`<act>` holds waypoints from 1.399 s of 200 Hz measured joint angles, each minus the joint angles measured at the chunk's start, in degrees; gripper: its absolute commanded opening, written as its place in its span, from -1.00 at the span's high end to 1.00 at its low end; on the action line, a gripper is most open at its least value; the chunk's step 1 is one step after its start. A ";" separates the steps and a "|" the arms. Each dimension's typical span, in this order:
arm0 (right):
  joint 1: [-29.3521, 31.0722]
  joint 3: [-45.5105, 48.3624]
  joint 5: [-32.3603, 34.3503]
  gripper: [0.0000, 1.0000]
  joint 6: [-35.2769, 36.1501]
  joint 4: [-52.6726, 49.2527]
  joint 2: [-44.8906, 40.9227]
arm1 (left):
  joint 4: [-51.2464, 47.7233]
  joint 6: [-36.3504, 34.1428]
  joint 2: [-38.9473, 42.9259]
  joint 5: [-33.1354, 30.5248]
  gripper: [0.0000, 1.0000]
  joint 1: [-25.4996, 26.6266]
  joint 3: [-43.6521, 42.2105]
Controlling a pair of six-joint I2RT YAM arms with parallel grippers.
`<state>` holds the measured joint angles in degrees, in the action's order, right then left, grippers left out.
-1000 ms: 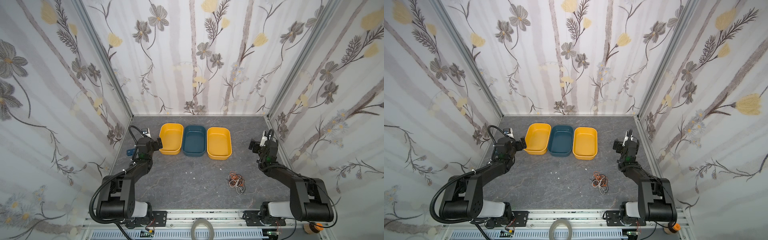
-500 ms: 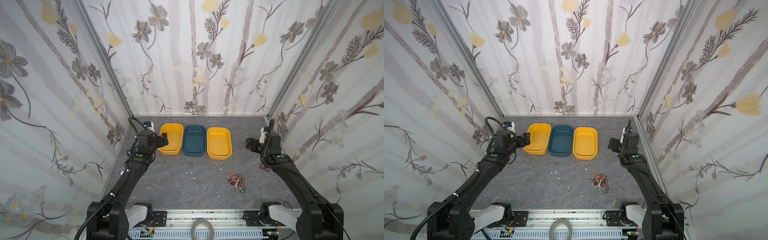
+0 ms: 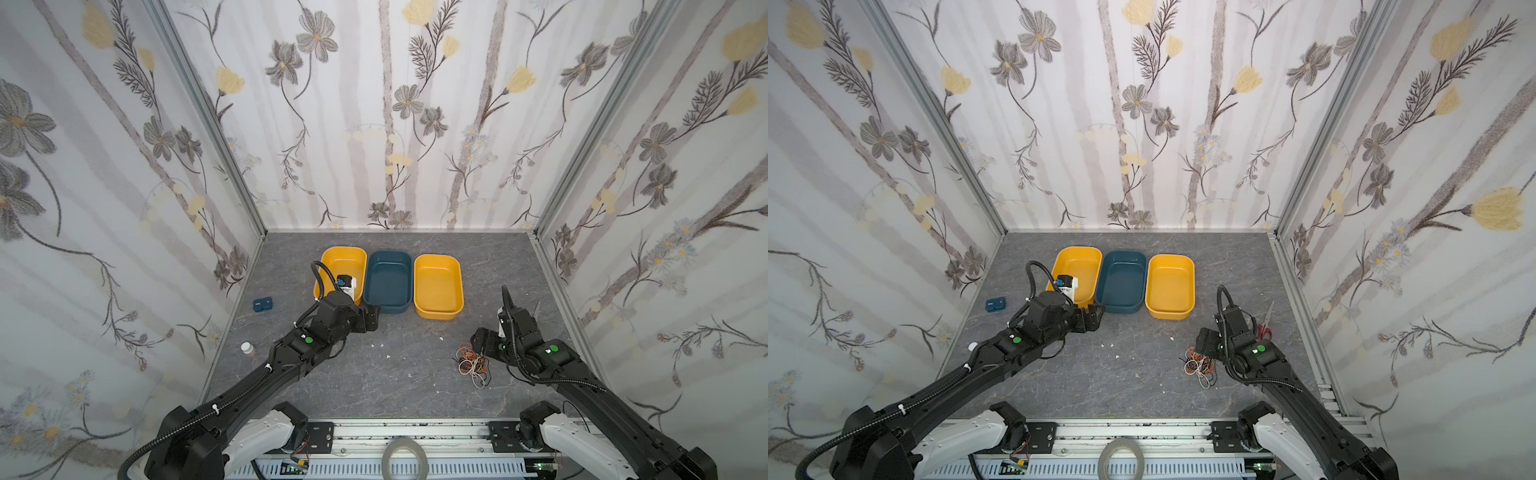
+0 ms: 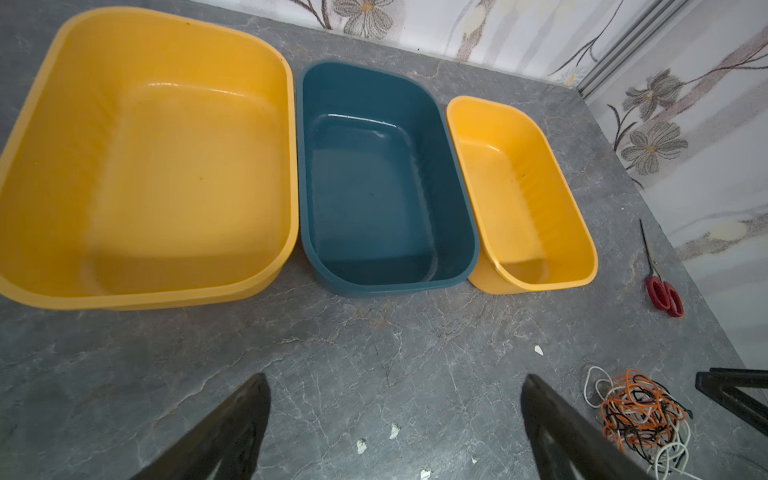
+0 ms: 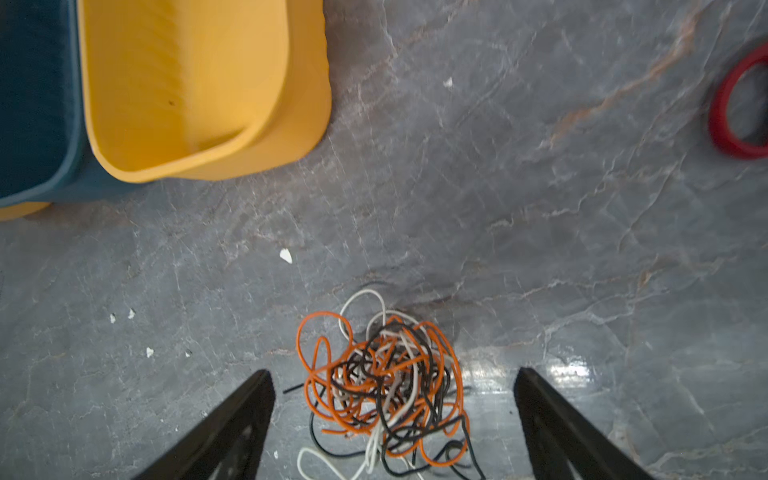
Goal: Untangle the cables
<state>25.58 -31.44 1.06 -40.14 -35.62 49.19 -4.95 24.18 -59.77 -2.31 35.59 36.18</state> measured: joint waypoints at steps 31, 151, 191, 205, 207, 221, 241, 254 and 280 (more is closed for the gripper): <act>3.98 4.35 -0.31 -0.57 -3.91 2.12 1.62 | 3.17 1.86 -0.57 -0.72 -0.90 3.91 -2.71; 5.46 3.37 -6.97 0.65 -1.81 18.95 18.97 | 12.96 6.99 -6.43 3.26 -0.90 9.27 -7.52; 5.46 2.32 -11.54 0.74 1.27 23.71 22.18 | 15.04 7.78 -7.32 5.92 -0.90 9.84 -7.61; 5.46 1.29 -13.38 0.74 2.60 25.07 23.28 | 15.93 8.00 -7.63 7.37 -0.90 9.97 -7.69; 5.46 1.11 -13.57 0.74 2.93 25.22 23.45 | 16.09 8.02 -7.69 7.58 -0.90 9.99 -7.69; 5.46 0.07 -15.10 0.73 4.52 26.14 24.55 | 16.70 8.17 -8.11 8.74 -0.90 10.12 -7.69; 5.46 -1.73 -17.11 0.69 7.54 26.49 26.05 | 17.20 8.17 -8.74 10.12 -0.90 10.12 -7.63; 5.46 -3.23 -18.18 0.44 9.40 26.29 27.21 | 17.38 8.17 -9.16 10.91 -0.90 10.12 -7.58; 5.49 -6.84 -19.34 0.02 12.87 25.03 30.49 | 18.01 8.15 -10.10 12.26 -0.90 10.12 -7.43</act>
<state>31.07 -38.28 -18.28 -27.27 -10.59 79.68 13.06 32.34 -69.87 9.96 45.71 28.75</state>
